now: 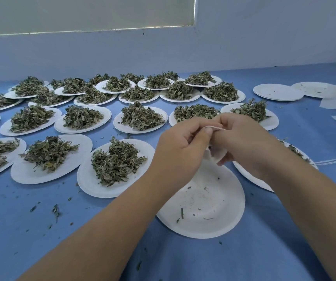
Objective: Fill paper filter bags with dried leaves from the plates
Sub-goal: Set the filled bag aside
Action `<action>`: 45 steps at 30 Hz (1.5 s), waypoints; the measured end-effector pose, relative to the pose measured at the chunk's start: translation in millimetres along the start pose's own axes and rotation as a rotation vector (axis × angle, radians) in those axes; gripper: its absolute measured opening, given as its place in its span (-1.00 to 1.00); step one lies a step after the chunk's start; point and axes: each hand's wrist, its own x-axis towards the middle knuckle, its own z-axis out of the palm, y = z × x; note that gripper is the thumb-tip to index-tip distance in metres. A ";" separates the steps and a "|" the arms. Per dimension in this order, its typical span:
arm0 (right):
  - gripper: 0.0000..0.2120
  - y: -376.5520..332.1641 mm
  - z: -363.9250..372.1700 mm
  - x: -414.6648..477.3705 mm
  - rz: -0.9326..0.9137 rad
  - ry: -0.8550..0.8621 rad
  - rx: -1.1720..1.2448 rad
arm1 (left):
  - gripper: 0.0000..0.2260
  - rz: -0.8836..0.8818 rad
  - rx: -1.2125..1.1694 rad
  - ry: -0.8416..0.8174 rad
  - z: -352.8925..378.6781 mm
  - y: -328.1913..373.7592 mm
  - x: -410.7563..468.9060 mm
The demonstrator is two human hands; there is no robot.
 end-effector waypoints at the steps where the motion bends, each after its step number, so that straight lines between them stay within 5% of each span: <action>1: -0.93 -0.1 -2.8 -0.8 -0.007 -0.066 0.090 | -0.75 0.000 -0.011 0.013 -0.8 -0.5 0.2; 4: -0.80 1.6 -5.7 -1.6 -0.065 -0.138 0.139 | -0.76 -0.012 -0.045 0.009 -1.8 -0.9 0.3; 13: -0.83 7.5 3.4 7.8 -0.177 0.210 -0.356 | -0.79 0.018 -0.031 -0.050 8.8 1.0 -3.2; 19: -0.90 0.8 0.7 0.2 -0.086 0.094 -0.078 | -0.78 0.018 0.000 0.017 3.0 0.2 1.1; 25: -0.95 7.4 4.6 8.8 -0.104 0.261 -0.372 | -0.79 0.070 0.068 -0.023 7.1 1.4 -3.3; 30: -0.99 1.3 -2.3 1.0 -0.219 0.146 0.041 | -0.80 0.055 -0.003 0.125 -5.5 2.1 2.3; 34: -0.50 0.9 -6.9 -2.8 -0.282 -0.076 0.035 | -0.78 -0.027 -0.144 0.198 -22.0 4.3 4.2; 37: -0.29 5.4 1.8 -3.7 -0.415 -0.112 -0.282 | -0.77 -0.054 -0.278 0.183 -30.0 8.6 7.8; 41: -0.49 6.7 11.9 -2.3 -0.559 -0.001 -0.364 | -0.73 -0.035 -0.430 0.136 -36.3 19.5 10.4; 45: -0.70 -1.4 12.2 1.7 -0.515 0.068 -0.268 | -0.77 -0.033 -0.407 0.228 -46.6 26.0 5.0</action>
